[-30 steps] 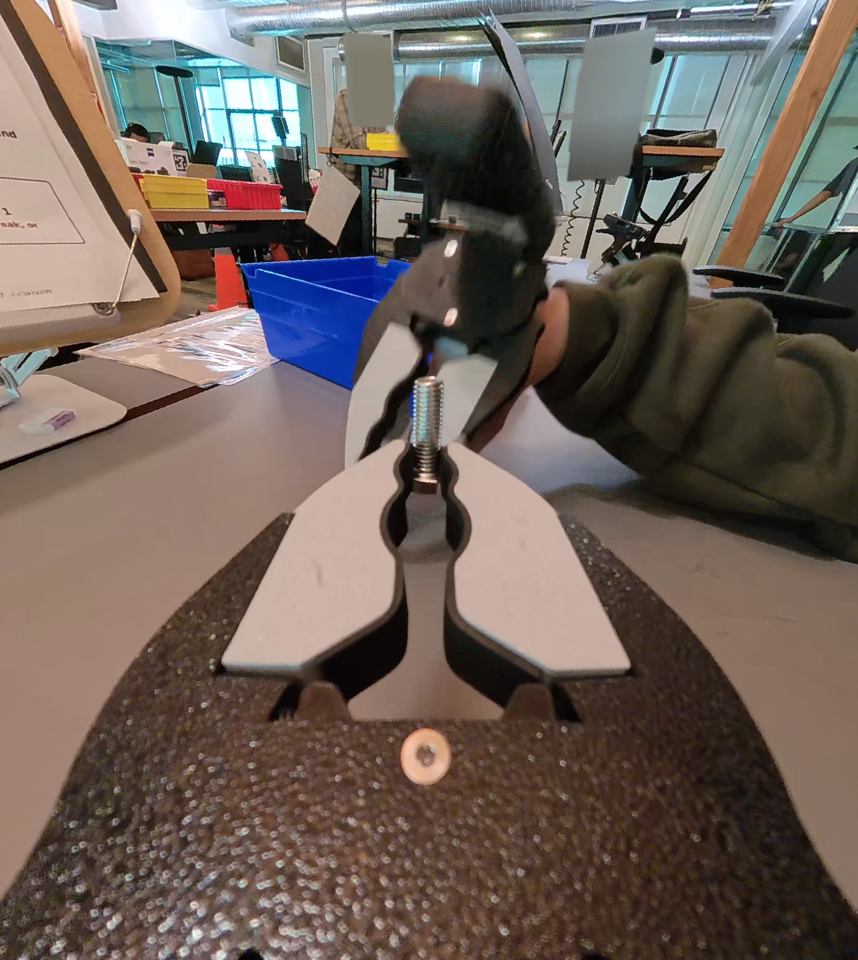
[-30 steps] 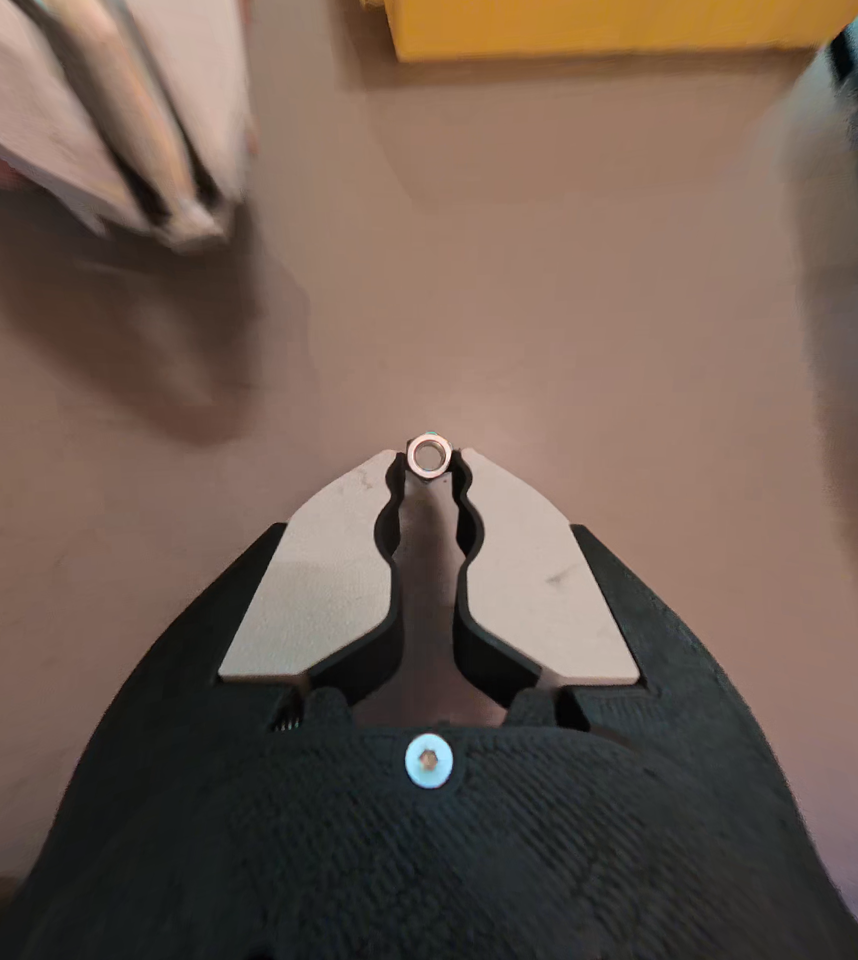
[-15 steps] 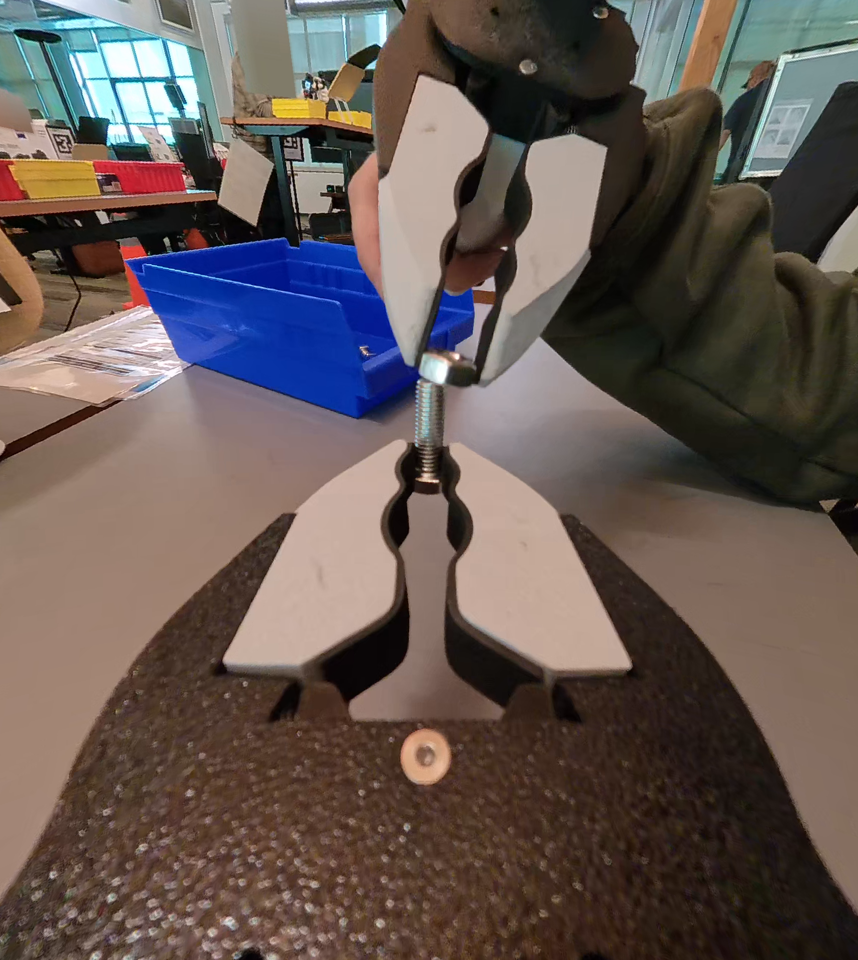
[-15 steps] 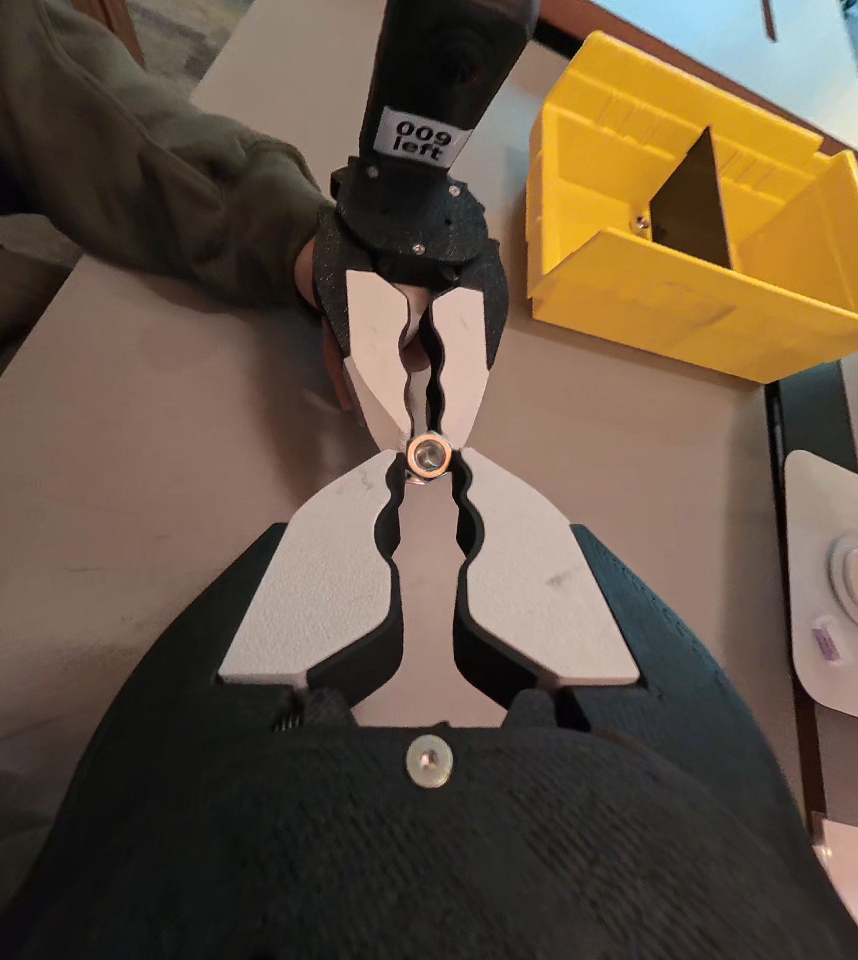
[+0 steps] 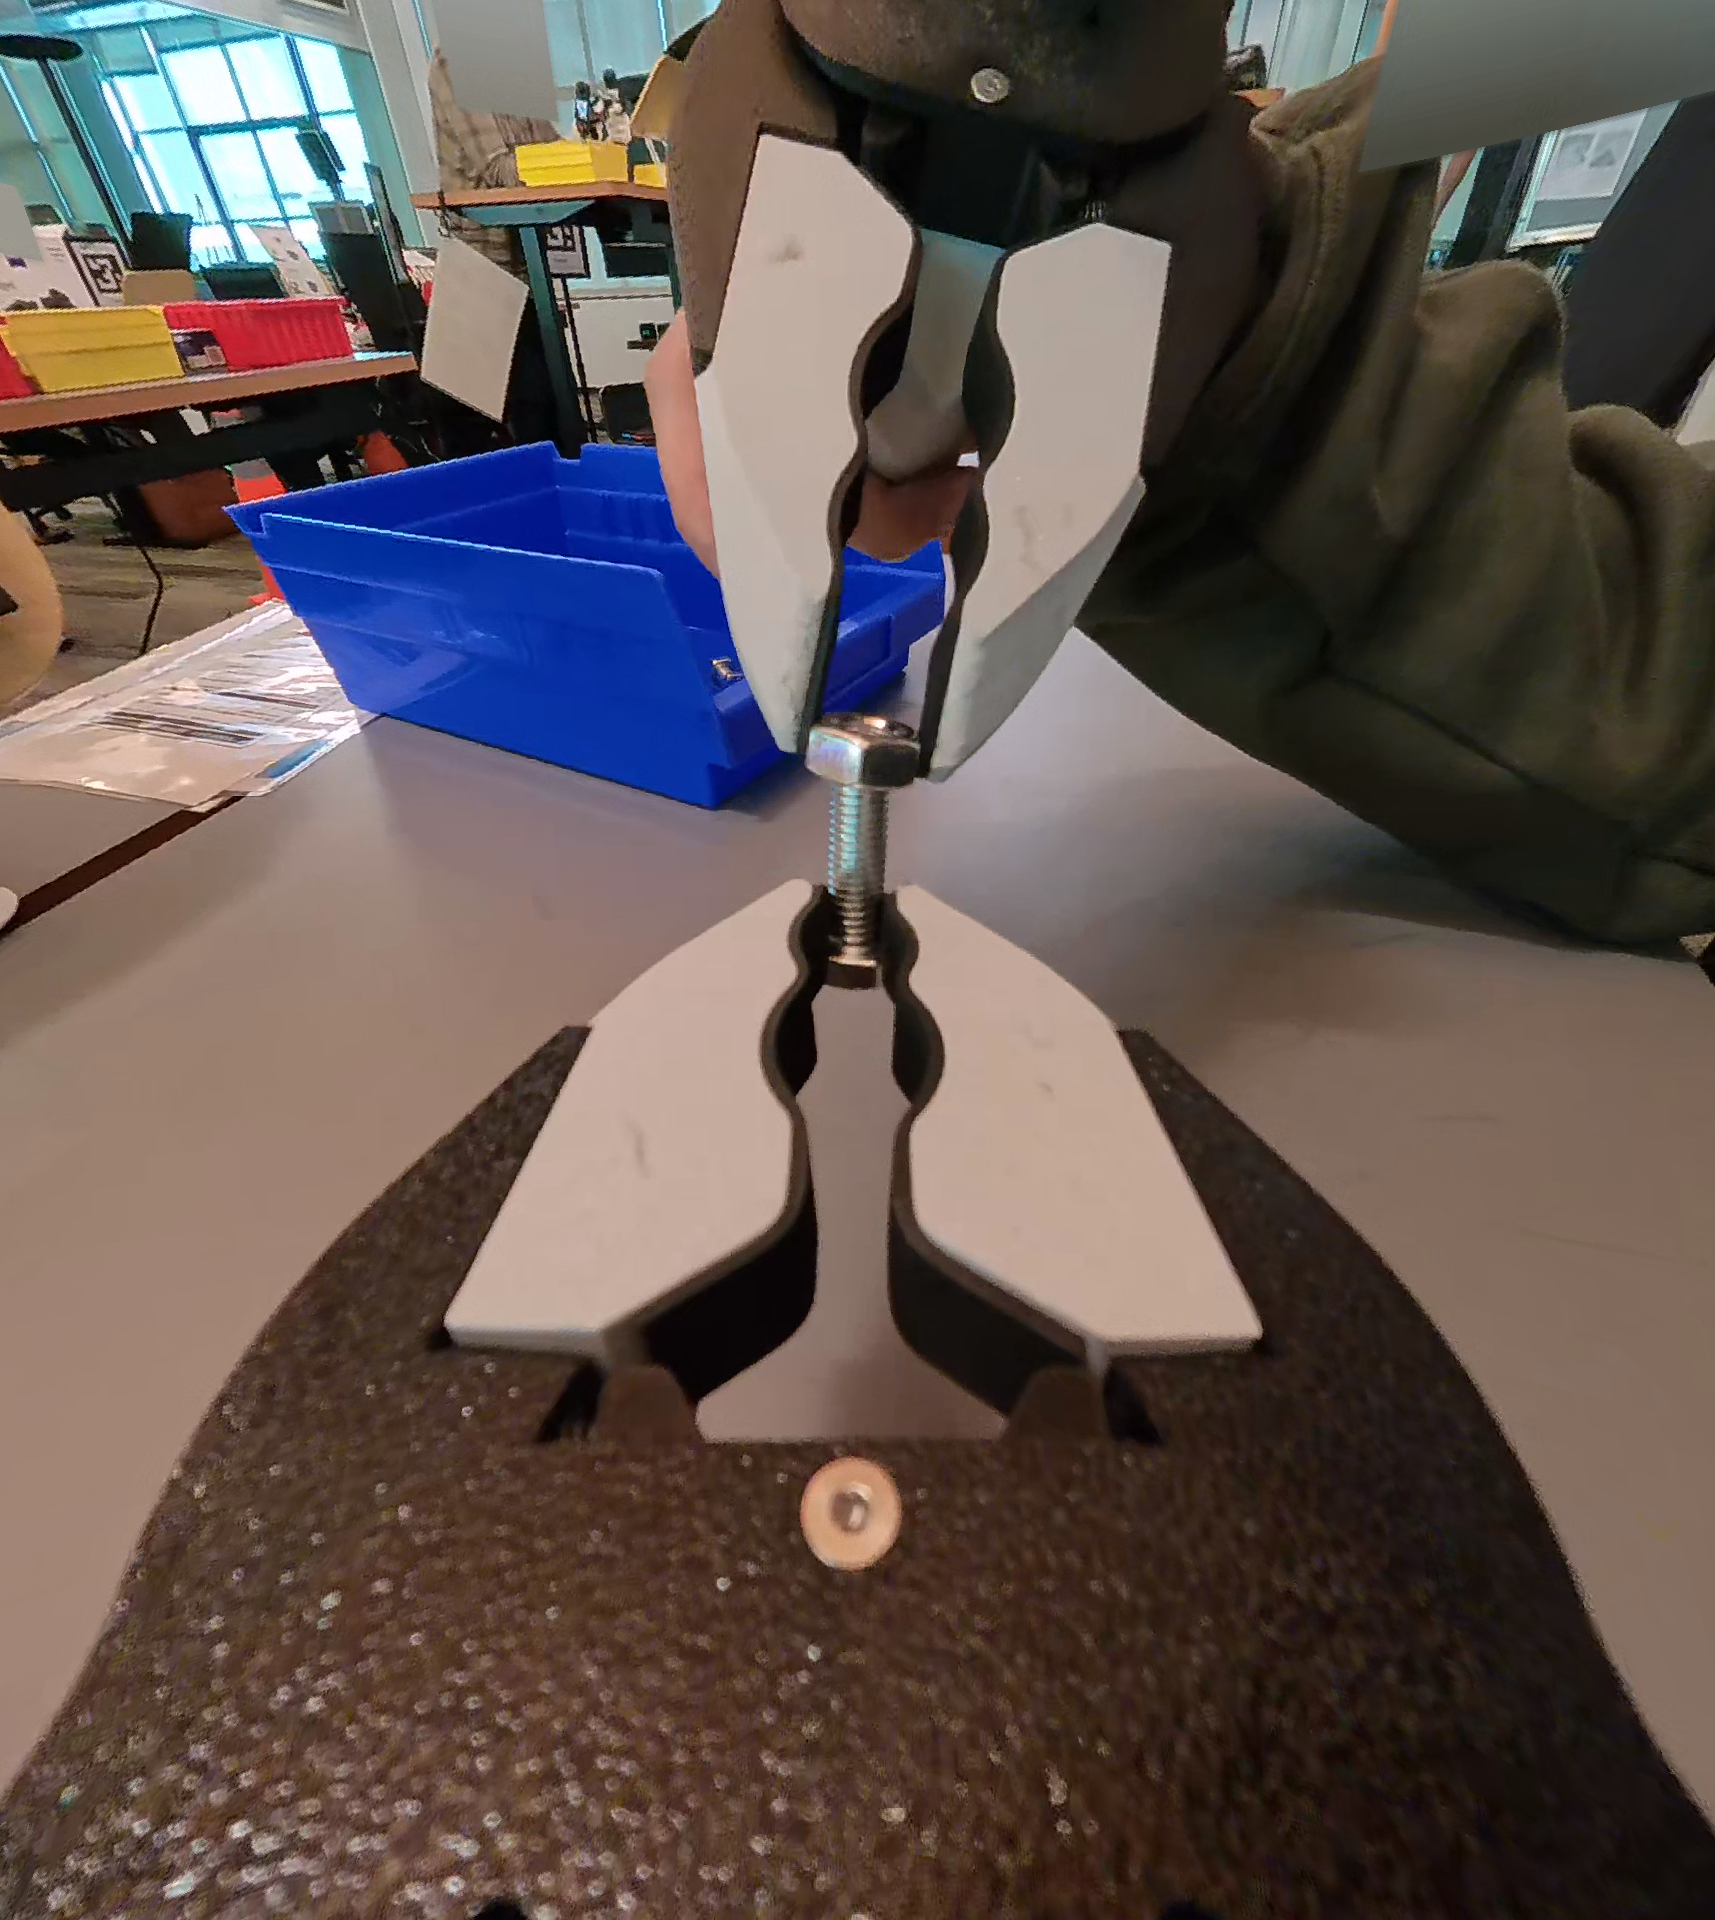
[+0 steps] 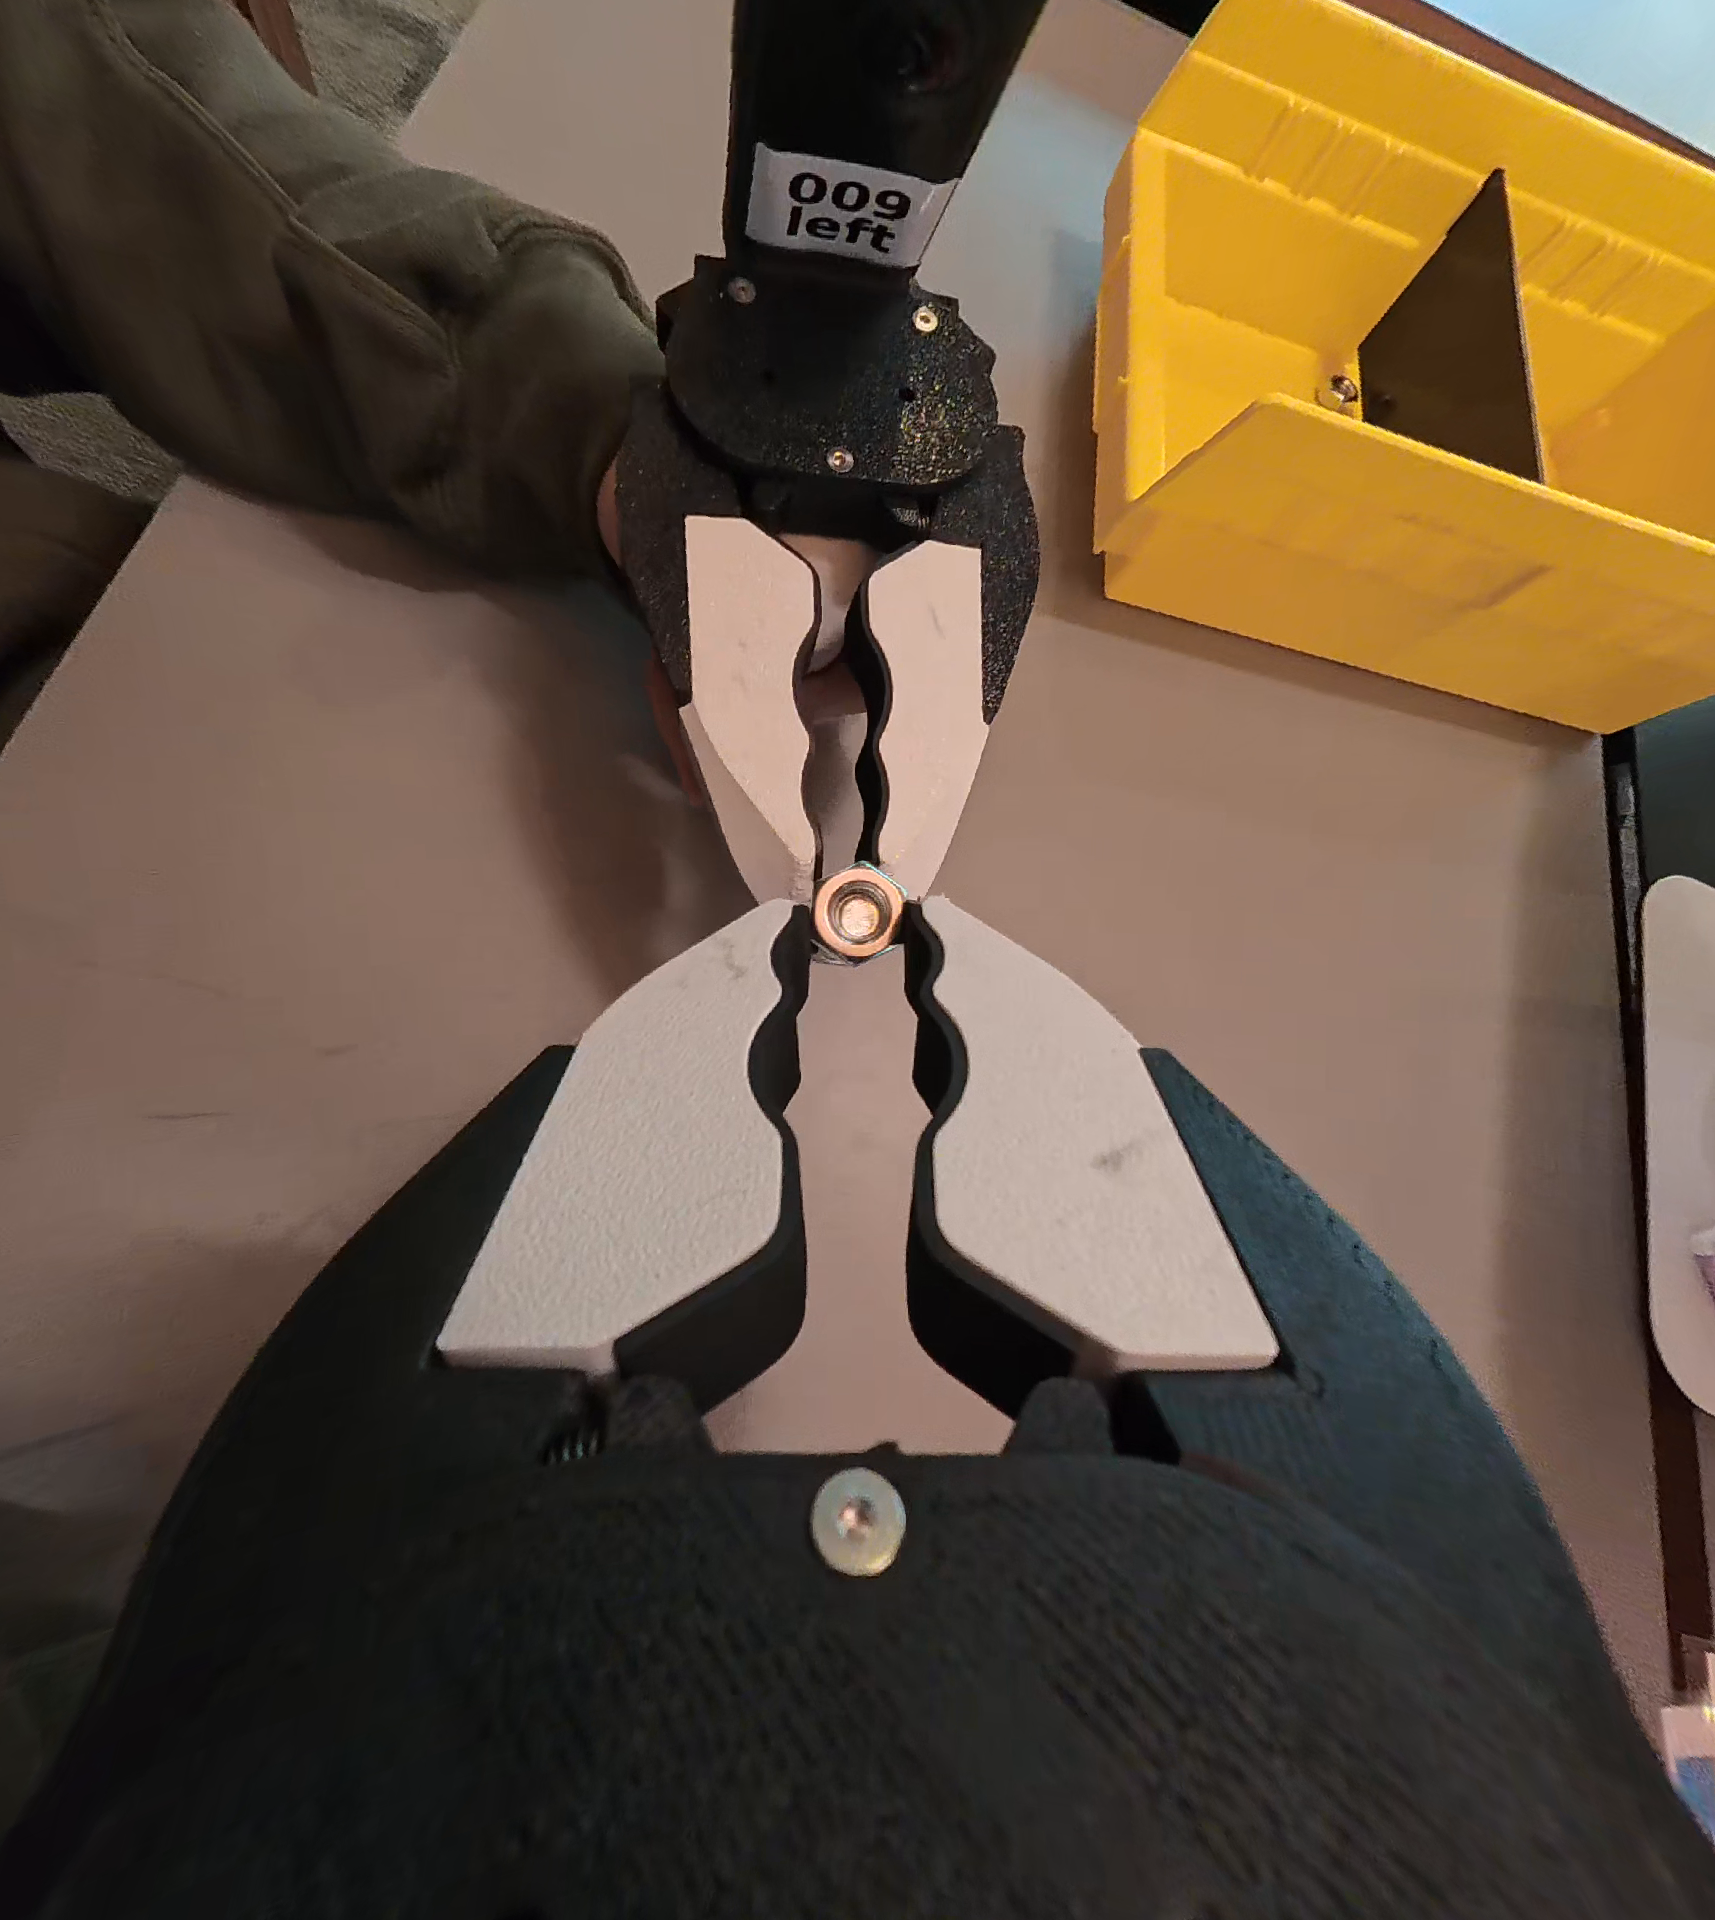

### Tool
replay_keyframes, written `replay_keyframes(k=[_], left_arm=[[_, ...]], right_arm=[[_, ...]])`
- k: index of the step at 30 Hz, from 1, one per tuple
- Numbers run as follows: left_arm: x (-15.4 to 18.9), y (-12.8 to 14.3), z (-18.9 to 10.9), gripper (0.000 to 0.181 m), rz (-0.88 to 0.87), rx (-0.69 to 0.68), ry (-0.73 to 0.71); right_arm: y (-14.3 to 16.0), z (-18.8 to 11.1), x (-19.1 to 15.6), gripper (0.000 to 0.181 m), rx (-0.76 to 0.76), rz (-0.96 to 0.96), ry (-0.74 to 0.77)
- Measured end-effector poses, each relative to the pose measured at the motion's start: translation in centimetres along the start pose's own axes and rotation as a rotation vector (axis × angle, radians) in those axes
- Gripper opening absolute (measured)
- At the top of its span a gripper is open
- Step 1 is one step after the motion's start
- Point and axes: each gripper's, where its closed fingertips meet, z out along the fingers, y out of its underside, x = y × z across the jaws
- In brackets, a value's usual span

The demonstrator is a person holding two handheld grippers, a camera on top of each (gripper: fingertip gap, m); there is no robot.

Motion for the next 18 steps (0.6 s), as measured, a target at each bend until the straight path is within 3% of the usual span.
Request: replay_keyframes(k=[1,18], left_arm=[[0.0,-0.03,0.0,0.009,-0.002,0.002,0.001],[0.02,-0.25,-0.14,0.009,-0.047,0.028,0.021]], right_arm=[[0.01,-0.02,0.02,0.017,0.002,0.002,0.001],[-0.15,0.1,0.22,0.024,0.025,0.026,0.007]])
